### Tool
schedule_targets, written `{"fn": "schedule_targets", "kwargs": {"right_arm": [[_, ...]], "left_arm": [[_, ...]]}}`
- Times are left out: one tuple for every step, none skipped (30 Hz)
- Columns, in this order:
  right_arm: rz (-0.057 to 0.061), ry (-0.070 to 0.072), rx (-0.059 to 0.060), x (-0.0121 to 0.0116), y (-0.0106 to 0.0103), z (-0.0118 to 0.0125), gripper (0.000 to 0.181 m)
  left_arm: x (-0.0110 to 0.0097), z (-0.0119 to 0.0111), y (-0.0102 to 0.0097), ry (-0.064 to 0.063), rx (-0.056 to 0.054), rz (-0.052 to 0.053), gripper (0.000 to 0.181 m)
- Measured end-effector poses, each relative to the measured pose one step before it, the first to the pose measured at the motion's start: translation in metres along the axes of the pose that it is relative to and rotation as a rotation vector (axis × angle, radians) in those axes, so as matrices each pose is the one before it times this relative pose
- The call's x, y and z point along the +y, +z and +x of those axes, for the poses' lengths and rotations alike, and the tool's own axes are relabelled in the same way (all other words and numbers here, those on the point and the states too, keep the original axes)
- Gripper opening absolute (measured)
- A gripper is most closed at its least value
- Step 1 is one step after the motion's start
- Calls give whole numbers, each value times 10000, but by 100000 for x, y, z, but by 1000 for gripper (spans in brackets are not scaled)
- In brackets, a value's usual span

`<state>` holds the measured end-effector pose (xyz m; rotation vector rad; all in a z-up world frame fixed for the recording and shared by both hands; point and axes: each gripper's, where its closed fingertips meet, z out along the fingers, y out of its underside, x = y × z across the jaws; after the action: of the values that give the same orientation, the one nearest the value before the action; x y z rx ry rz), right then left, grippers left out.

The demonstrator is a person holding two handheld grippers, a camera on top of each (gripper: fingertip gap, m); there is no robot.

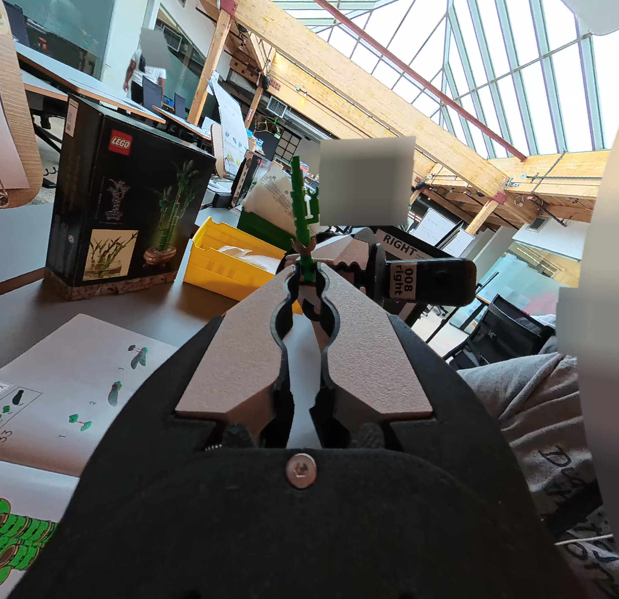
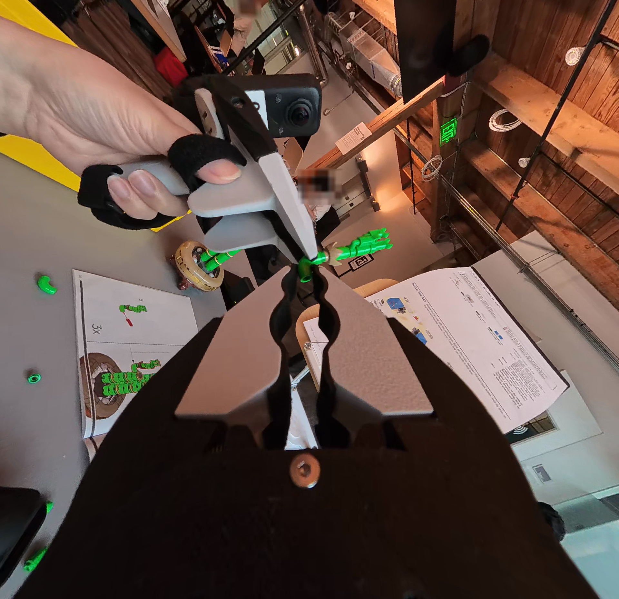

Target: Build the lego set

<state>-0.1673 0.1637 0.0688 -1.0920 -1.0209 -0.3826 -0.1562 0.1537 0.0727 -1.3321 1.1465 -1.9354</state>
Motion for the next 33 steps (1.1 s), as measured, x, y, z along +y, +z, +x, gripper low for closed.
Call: {"fn": "schedule_targets", "kwargs": {"right_arm": [[-45,-71,33,14,14,12,6],[-82,-100,13,72,35,-20,6],[-79,-90,-8,97,56,-62,6],[-109,-67,11,168,90,-61,6],[-105,-60,27,178,93,-33,6],[-71,-46,27,144,98,-44,6],[-6,-11,23,62,65,-39,6],[32,25,3,-9,33,-39,6],[37,47,-20,-26,21,-44,6],[58,55,-4,-76,23,-27,6],[54,62,27,-77,47,5,6],[12,60,19,5,110,-12,6],[-16,74,15,41,137,-23,7],[-18,81,-14,22,149,-83,9],[2,76,-19,-12,131,-87,12],[24,75,16,-80,105,-22,15],[64,82,29,-154,55,24,16],[103,100,23,-215,32,40,16],[114,106,-15,-231,7,24,16],[71,90,-21,-142,-19,46,16],[25,75,-4,-55,-57,99,17],[-24,43,59,70,-122,257,18],[-96,14,115,220,-187,408,21],[-180,58,-19,400,-264,291,21],[-232,235,-337,543,-286,-107,21],[-290,476,-764,715,-259,-713,21],[-415,755,-1238,967,-184,-1492,22],[-589,930,-1547,1316,-19,-2061,22],[-828,896,-1492,1737,262,-2080,21],[-1067,723,-1190,2057,612,-1707,15],[-1061,494,-785,1947,987,-1110,15],[-892,170,-537,1519,1210,-832,15],[-668,-171,-431,992,1360,-805,15]], "left_arm": [[10,5,34,15,-9,1,7],[81,-110,40,55,-89,-37,6],[106,-182,49,106,-133,-52,5],[47,-208,16,126,-148,-22,5],[40,-198,16,120,-135,-15,5],[25,-144,-23,58,-81,-8,5],[18,-51,-37,14,-10,-10,5],[37,-3,-44,-17,32,-33,5],[29,31,-71,-32,48,-53,4],[-6,41,-71,3,41,-30,4],[-40,-17,-69,33,-14,-1,4],[-33,-99,-73,42,-67,-6,4],[-27,-147,-91,45,-96,-13,4],[-72,-182,-123,29,-110,14,4],[-125,-191,-144,6,-103,60,4],[-153,-117,-158,-17,-52,73,4],[-144,-46,-141,-39,9,64,4],[-121,-48,-133,-55,17,56,4],[-137,-52,-133,-45,7,63,4],[-141,-47,-140,-33,0,72,4],[-164,-53,-160,-24,-4,72,4],[-200,-80,-218,-13,-29,71,4],[-245,-130,-311,18,-68,76,4],[-358,-185,-434,47,-114,109,4],[-455,-185,-554,42,-106,146,4],[-529,-103,-637,23,-62,161,5],[-575,-45,-673,25,-37,180,5],[-608,-27,-698,42,-43,195,5],[-589,-43,-670,61,-60,191,5],[-542,-68,-641,68,-68,169,5],[-469,-95,-573,54,-76,141,4],[-377,-162,-508,39,-86,112,4],[-282,-282,-458,28,-114,88,5]]}}
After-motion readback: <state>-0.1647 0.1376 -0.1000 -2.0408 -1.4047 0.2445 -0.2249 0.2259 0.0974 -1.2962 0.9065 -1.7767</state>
